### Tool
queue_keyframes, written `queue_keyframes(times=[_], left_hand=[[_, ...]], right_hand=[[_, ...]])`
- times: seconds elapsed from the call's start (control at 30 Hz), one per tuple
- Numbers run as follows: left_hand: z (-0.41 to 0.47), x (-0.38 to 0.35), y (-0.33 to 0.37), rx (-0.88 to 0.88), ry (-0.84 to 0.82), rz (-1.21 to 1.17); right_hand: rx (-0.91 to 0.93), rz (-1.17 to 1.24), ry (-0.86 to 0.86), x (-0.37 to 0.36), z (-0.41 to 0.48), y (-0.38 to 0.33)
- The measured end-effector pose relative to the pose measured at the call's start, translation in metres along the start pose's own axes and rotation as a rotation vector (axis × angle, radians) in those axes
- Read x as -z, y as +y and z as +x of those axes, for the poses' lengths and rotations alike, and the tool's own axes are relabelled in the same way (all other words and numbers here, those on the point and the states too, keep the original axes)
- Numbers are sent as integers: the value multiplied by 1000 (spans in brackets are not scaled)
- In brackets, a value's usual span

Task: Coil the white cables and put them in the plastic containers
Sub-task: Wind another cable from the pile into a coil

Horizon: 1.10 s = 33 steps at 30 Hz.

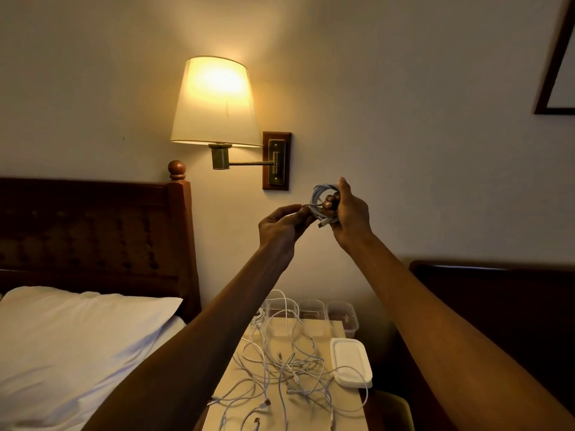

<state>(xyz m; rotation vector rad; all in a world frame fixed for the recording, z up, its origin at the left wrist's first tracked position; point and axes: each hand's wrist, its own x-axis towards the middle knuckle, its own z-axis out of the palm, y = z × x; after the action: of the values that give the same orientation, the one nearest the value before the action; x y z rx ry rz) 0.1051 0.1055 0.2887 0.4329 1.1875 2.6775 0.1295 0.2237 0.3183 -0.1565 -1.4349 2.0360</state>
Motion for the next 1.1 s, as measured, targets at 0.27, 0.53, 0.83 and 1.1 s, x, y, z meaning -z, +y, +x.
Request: queue_keyframes(times=[0.27, 0.53, 0.83, 1.1], left_hand=[[2, -3, -1, 55, -69, 6], [6, 3, 4, 209, -218, 151], [1, 3, 9, 249, -343, 425], [13, 4, 19, 187, -354, 665]], right_hand=[[129, -177, 191, 2, 2, 5], [146, -174, -94, 12, 5, 9], [138, -224, -156, 17, 10, 20], [95, -336, -141, 17, 10, 25]])
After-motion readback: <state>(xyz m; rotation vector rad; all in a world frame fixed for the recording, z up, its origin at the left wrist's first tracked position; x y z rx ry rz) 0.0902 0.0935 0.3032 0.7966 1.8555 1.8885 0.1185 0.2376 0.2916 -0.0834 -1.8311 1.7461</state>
